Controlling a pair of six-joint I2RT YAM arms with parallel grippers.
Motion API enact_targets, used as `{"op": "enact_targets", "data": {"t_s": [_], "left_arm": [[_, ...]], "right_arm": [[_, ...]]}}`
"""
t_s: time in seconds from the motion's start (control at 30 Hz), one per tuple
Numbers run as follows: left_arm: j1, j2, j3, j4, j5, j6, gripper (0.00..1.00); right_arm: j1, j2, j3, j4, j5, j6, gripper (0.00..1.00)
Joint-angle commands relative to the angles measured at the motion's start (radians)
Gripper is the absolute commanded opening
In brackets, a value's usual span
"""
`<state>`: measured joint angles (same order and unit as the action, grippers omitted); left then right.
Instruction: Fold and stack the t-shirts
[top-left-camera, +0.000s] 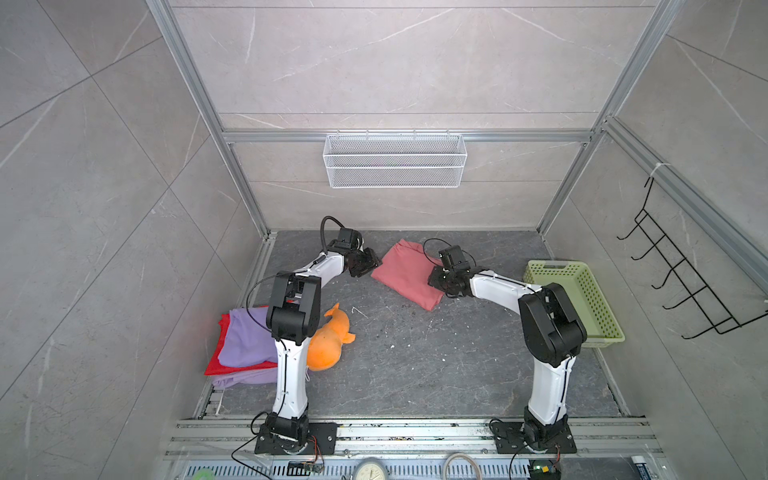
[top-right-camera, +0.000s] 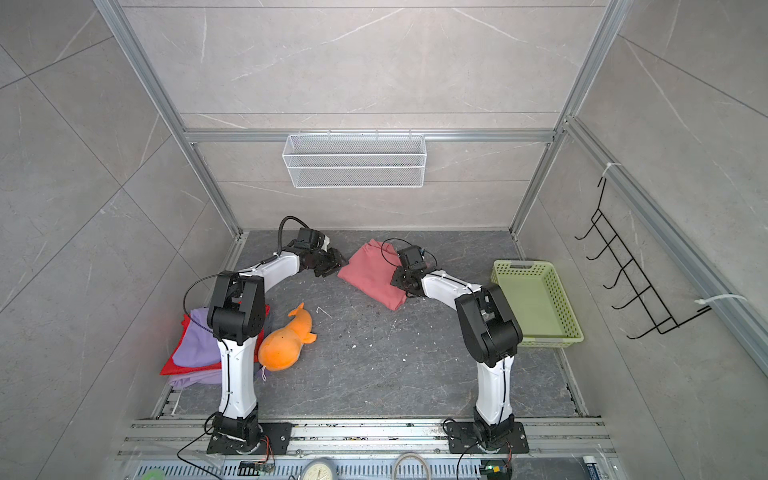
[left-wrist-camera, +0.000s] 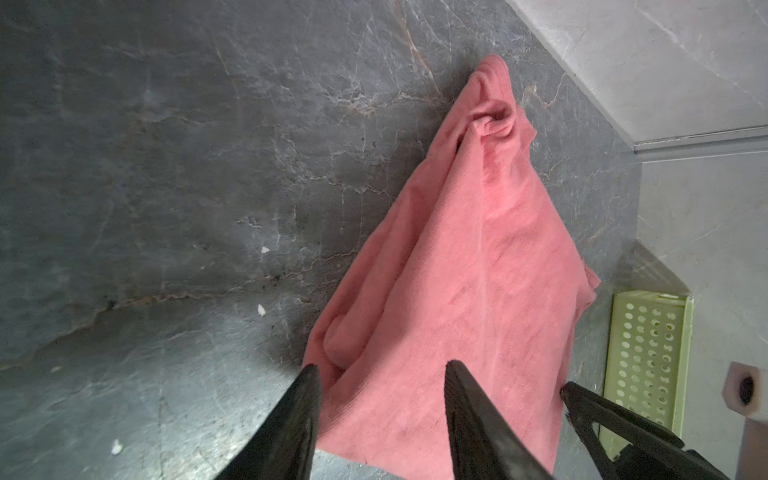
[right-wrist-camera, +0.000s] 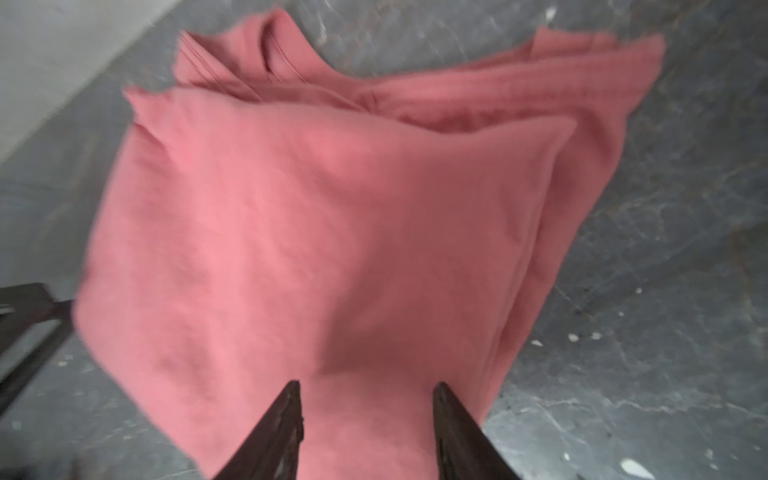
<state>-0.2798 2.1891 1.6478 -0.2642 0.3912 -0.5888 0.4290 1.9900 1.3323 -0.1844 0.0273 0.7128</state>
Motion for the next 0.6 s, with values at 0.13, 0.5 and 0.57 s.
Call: {"op": "enact_targets", "data": {"t_s": [0.13, 0.5, 0.57], "left_arm": [[-0.040, 0.012, -0.042, 0.064, 0.086, 0.080, 0.39], [-0.126, -0.160, -0.307, 0.027, 0.044, 0.029, 0.06], [-0.146, -0.216, -0.395, 0.013, 0.040, -0.021, 0.04]], "right_arm": [[0.002, 0.061, 0.036, -0.066, -0.018, -0.088, 0.53], [0.000, 0.026, -0.004, -0.158, -0.099, -0.234, 0.53], [0.001, -0.012, -0.054, -0.185, -0.099, -0.241, 0.53]]}}
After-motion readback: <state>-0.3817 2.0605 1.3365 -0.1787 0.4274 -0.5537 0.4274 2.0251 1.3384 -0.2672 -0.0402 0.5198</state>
